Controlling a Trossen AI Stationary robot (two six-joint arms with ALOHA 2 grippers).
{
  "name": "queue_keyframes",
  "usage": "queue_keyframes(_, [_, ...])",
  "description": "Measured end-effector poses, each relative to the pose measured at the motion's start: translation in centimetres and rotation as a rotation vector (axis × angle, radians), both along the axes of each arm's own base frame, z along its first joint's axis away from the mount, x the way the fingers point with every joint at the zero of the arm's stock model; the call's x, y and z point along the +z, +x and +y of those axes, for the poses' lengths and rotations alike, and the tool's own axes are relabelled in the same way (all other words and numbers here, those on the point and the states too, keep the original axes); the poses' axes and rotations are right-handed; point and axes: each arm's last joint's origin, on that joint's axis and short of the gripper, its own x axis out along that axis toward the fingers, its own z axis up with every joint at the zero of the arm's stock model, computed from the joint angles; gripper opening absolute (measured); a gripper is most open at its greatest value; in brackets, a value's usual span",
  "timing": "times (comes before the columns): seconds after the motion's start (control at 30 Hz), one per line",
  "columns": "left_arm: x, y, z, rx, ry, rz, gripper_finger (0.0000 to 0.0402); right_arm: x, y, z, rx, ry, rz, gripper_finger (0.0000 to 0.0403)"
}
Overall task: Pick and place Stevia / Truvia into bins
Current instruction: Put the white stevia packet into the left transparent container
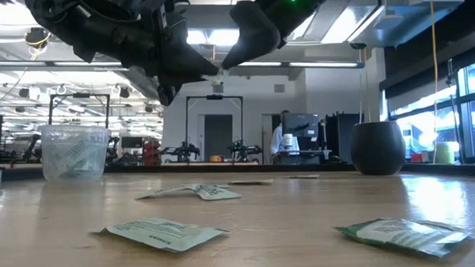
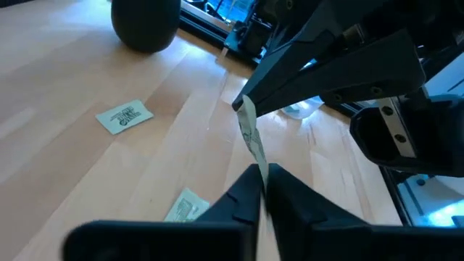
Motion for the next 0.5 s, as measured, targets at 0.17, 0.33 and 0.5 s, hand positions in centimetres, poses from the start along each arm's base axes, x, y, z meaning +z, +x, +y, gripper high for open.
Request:
queue_keyframes(0.17, [-0.01, 0.00, -0.01, -0.007, 0.012, 0.001, 0.0006, 0.00, 0.01, 0.01, -0.004, 0.016, -0.009, 0.0023])
queue_keyframes(0.33, [-0.07, -0.03, -0.04, -0.019, 0.009, 0.007, 0.0005, -0.03, -0.01, 0.01, -0.010, 0.027, -0.011, 0.0069])
queue_keyframes(0.5, [-0.43, -0.34, -0.06, -0.018, 0.004, 0.065, 0.0004, -0.47, -0.33, -0.04, -0.022, 0.035, 0.036, 0.0130])
